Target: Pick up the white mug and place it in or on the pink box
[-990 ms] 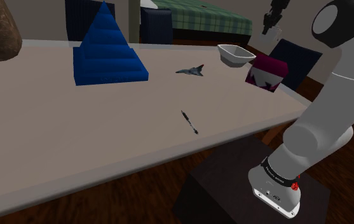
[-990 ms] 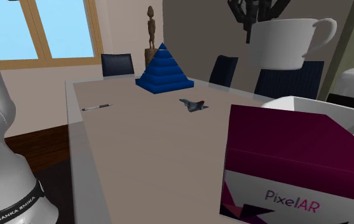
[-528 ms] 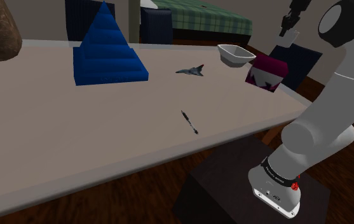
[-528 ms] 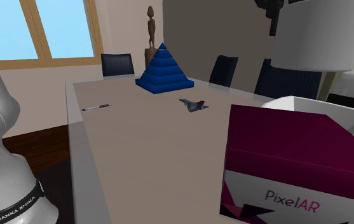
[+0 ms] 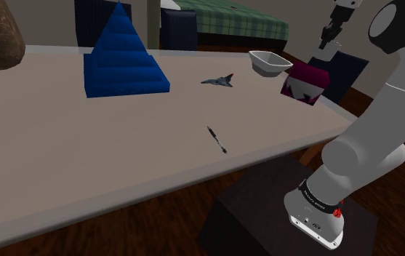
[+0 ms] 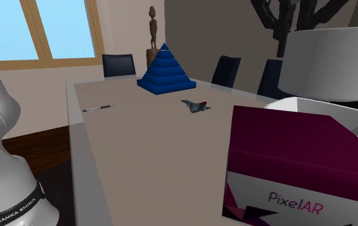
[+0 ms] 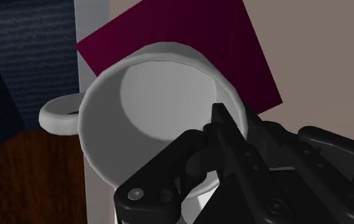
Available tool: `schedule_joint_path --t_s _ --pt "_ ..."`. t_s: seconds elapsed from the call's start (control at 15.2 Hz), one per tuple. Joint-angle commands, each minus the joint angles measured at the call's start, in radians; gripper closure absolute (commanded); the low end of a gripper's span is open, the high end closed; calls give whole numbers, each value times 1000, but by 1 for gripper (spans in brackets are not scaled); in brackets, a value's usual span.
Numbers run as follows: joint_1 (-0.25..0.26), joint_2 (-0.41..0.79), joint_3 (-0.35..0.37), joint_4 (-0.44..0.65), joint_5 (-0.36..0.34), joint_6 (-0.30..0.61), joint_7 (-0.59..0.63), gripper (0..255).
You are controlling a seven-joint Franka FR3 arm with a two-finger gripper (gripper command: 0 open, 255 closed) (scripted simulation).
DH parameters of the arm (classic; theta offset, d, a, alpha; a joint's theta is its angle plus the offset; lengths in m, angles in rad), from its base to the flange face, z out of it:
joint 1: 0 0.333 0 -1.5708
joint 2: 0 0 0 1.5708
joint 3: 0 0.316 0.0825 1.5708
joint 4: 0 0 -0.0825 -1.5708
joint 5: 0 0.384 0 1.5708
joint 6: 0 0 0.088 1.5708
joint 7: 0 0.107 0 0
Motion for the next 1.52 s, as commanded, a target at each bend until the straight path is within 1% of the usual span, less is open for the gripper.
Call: schedule_joint_path --t_s 0.0,0.59,1.12,1.19,1.45 --pt "5 -16 1 -49 -8 35 4 255" --pt "18 -52 7 -222 -26 177 18 255" --pt "18 -52 7 -222 -26 177 18 255" --pt "18 -52 7 -222 -26 177 18 0" --pt "18 -52 7 -222 -26 177 17 0"
